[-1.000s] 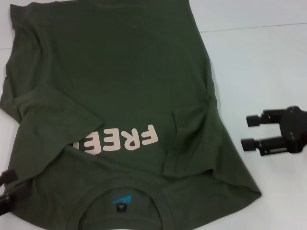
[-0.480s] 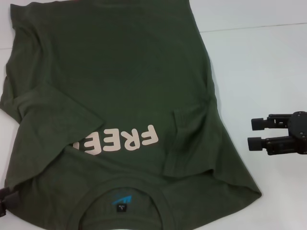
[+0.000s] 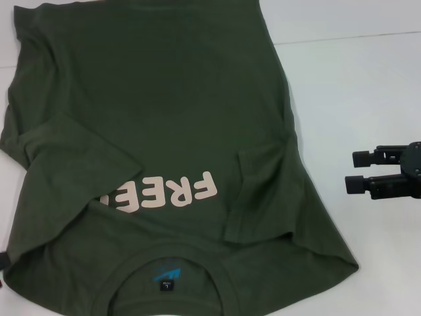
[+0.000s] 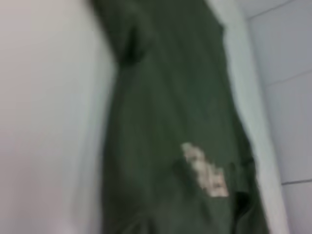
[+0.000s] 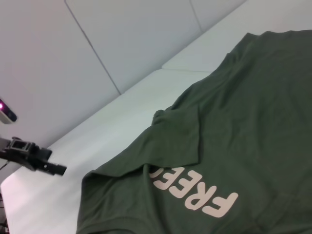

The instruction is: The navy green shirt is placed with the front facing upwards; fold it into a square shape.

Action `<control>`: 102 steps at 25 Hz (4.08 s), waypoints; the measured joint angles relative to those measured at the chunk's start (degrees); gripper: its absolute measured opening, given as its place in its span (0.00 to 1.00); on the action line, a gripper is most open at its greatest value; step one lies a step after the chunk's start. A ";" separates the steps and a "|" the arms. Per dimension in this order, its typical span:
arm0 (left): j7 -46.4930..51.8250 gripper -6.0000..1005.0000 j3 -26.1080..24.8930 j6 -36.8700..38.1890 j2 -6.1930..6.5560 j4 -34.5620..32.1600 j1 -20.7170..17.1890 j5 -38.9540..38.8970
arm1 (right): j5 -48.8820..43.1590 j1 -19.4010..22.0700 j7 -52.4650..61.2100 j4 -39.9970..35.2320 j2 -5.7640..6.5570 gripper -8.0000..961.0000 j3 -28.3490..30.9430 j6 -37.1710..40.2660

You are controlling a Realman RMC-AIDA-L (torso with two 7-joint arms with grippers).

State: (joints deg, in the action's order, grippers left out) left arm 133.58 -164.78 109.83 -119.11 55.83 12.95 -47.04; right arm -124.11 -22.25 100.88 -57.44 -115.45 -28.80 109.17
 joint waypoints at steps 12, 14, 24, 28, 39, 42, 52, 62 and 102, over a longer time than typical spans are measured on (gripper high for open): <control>10.23 0.76 0.02 -9.98 0.06 -2.88 2.28 6.01 | 0.24 -0.23 -0.27 -0.04 0.01 0.89 0.56 -0.45; 10.52 0.76 0.00 -11.61 0.14 -3.83 2.45 6.02 | 0.35 -0.14 -0.30 -0.04 -0.07 0.89 0.66 -0.62; 11.71 0.74 0.09 -14.03 0.33 -4.95 2.69 6.30 | 0.37 -0.25 -0.40 0.12 -0.20 0.89 2.00 -0.63; 11.85 0.74 0.18 -14.17 0.32 -5.67 2.69 6.61 | 0.37 -0.25 -0.43 0.31 -0.05 0.89 2.00 -0.65; 11.70 0.73 0.32 -14.34 0.04 -6.49 2.70 6.71 | 0.36 -0.20 -0.43 0.53 -0.12 0.89 1.99 -0.72; 11.66 0.73 0.54 -14.39 -0.11 -6.51 2.70 6.77 | 0.36 -0.10 -0.43 0.55 -0.12 0.89 1.99 -0.72; 11.39 0.73 0.97 -14.92 -0.36 -7.39 3.35 6.78 | 0.36 -0.04 -0.63 0.57 -0.14 0.89 2.08 -0.70; 11.22 0.72 1.67 -15.69 -0.27 -9.07 4.19 6.53 | 0.36 -0.26 -0.69 0.57 -0.12 0.89 2.09 -0.61; 10.38 0.03 4.03 -14.59 0.59 -8.94 5.02 6.87 | -6.69 0.23 7.79 -1.91 2.01 0.89 3.90 -0.48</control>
State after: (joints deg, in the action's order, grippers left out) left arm 143.96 -160.74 95.23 -118.52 46.89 17.97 -40.18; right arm -130.80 -22.02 108.68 -59.34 -113.43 -24.90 108.68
